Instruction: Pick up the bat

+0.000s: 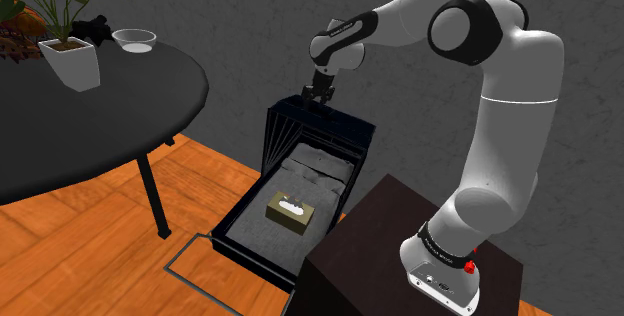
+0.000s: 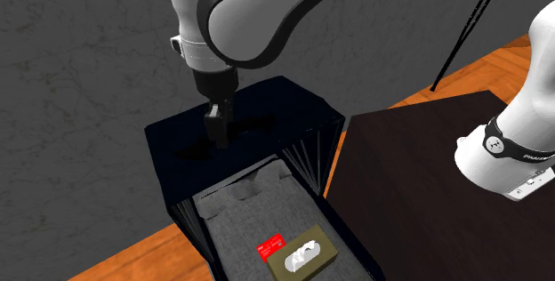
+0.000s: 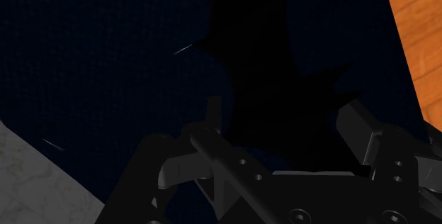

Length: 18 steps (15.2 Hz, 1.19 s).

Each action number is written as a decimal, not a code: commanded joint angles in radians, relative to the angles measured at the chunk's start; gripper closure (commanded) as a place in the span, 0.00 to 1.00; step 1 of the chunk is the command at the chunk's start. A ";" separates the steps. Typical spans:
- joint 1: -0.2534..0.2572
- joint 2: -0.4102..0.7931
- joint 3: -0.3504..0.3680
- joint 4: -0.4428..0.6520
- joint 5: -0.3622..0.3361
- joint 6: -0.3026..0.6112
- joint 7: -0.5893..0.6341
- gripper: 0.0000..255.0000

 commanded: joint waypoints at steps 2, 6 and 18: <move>0.001 -0.011 -0.002 0.000 -0.004 -0.010 0.003 1.00; 0.004 -0.041 -0.007 0.013 -0.015 -0.053 0.014 1.00; 0.008 -0.106 -0.017 0.063 -0.041 -0.165 0.039 1.00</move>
